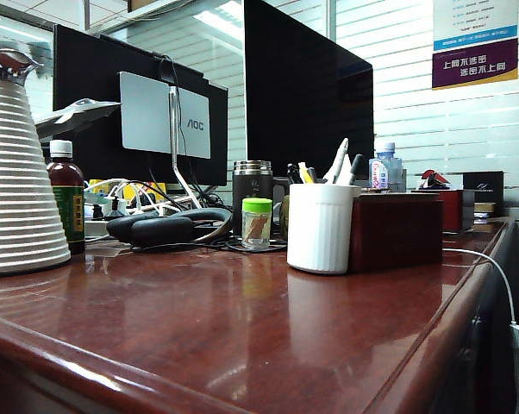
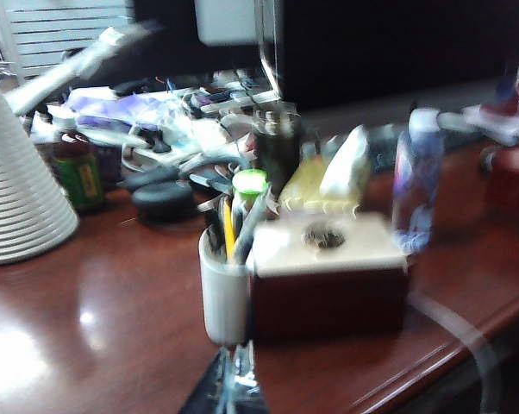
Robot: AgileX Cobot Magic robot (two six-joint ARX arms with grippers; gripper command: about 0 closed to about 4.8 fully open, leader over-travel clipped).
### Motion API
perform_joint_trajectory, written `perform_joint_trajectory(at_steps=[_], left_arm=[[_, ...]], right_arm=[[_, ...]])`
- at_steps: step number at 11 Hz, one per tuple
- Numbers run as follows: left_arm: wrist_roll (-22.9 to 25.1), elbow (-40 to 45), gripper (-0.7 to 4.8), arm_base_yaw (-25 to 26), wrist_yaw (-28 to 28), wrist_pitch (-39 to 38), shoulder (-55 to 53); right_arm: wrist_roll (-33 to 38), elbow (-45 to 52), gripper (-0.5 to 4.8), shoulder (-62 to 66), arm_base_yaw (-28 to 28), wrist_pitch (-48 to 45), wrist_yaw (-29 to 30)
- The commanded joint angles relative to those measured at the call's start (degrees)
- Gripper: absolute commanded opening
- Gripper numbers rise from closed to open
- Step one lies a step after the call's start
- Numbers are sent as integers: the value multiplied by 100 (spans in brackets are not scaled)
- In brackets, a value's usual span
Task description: Pick up all the pens on the desk and put them into the pen holder one by one.
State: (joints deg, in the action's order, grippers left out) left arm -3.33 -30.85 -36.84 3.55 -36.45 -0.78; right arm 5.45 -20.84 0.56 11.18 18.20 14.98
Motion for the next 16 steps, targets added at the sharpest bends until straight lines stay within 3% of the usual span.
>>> perform_joint_trajectory(at_steps=[1,2,4,6,9,10,11,14,16], left_arm=[[-190,1294,-6,-4,289,1893,-7],[-236,2533,-6,-2,243,2643,-4],[-494,3008,-6,-2,-70,2712,2],[-485,3047,-6,0,-964,2623,0],[-483,3047,-5,2,-1143,2682,4],[-483,3047,-5,140,-1628,3386,9],[-483,3047,-5,306,-1707,3742,9],[-483,3047,-5,1126,-1508,4304,57],[-485,3047,-5,2020,-623,4306,63]], right_arm=[[186,785,-7,-13,22,-839,-133],[184,1606,-7,-15,22,-1117,-503],[184,2037,-7,-15,20,-1292,-710],[98,2068,-7,-2,13,-940,-1360],[223,2068,-4,-4,20,-901,-1357],[223,2065,-4,-4,20,-901,-1357],[223,2068,-4,-4,20,-901,-1357],[223,2068,-4,-44,-518,-942,-1250],[223,2065,-4,-44,-756,-944,-1381]])
